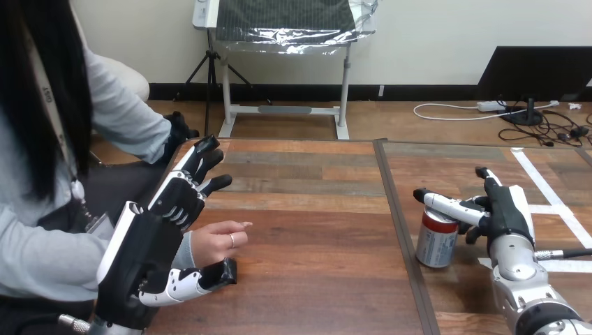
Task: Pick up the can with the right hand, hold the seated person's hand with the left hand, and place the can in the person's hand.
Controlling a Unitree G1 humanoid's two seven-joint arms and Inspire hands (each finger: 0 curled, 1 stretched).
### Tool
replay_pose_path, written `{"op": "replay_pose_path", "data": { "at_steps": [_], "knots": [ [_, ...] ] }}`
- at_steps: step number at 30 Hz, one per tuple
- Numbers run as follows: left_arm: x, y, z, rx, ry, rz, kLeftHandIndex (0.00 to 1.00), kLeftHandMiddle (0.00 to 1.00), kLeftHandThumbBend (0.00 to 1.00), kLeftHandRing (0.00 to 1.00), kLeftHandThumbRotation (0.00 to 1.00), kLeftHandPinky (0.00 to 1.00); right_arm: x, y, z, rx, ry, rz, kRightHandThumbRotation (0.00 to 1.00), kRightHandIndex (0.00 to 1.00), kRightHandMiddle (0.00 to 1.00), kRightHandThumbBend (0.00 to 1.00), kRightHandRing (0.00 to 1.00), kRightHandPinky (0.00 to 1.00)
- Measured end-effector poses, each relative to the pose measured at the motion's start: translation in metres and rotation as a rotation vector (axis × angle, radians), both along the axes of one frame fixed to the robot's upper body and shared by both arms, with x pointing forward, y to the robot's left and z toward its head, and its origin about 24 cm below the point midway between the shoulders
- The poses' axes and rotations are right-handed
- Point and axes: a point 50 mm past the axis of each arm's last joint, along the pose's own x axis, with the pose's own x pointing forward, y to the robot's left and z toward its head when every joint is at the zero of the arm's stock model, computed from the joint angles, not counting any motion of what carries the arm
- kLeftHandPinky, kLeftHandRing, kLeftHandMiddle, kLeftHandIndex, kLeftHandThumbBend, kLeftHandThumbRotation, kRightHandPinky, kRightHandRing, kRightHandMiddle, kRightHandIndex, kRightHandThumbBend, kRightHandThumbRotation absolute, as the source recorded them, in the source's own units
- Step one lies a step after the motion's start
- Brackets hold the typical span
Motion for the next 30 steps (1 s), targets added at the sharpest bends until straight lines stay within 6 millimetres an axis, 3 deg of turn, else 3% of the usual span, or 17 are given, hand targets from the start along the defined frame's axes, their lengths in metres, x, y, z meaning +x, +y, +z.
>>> {"op": "replay_pose_path", "data": {
  "at_steps": [5, 10, 16, 22, 25, 26, 30],
  "knots": [
    [0.0, 0.0, 0.0, -0.008, -0.002, -0.001, 0.92, 0.98, 1.0, 0.96, 0.49, 0.86, 0.003, 0.004, 0.003, -0.001, -0.021, -0.012, 0.03, 0.81, 0.78, 0.97, 0.76, 0.68],
    [0.0, 0.0, 0.0, -0.011, -0.004, -0.004, 0.92, 0.98, 1.0, 0.95, 0.5, 0.86, 0.006, 0.008, 0.005, -0.011, -0.035, -0.011, 0.01, 0.79, 0.8, 0.96, 0.77, 0.69],
    [0.0, 0.0, 0.0, -0.016, -0.006, -0.004, 0.92, 0.98, 1.0, 0.95, 0.5, 0.86, 0.006, 0.012, 0.005, -0.02, -0.035, 0.0, 0.06, 0.83, 0.81, 0.98, 0.76, 0.65],
    [0.0, 0.001, 0.001, -0.018, -0.007, 0.001, 0.91, 0.97, 1.0, 0.95, 0.51, 0.85, 0.007, 0.014, 0.005, -0.013, -0.029, 0.023, 0.21, 0.9, 0.86, 0.98, 0.81, 0.68],
    [0.0, 0.001, 0.001, -0.018, -0.008, 0.002, 0.91, 0.97, 1.0, 0.95, 0.51, 0.85, 0.007, 0.014, 0.005, -0.008, -0.027, 0.035, 0.31, 0.93, 0.88, 0.98, 0.83, 0.71],
    [0.0, 0.001, 0.001, -0.018, -0.008, 0.002, 0.91, 0.97, 1.0, 0.95, 0.51, 0.84, 0.007, 0.015, 0.005, -0.006, -0.026, 0.039, 0.39, 0.96, 0.9, 0.97, 0.85, 0.72],
    [0.0, 0.0, 0.001, -0.017, -0.01, 0.002, 0.91, 0.97, 1.0, 0.94, 0.51, 0.84, 0.007, 0.015, 0.004, -0.013, -0.02, 0.059, 0.49, 0.98, 0.92, 0.97, 0.86, 0.72]
  ]
}}
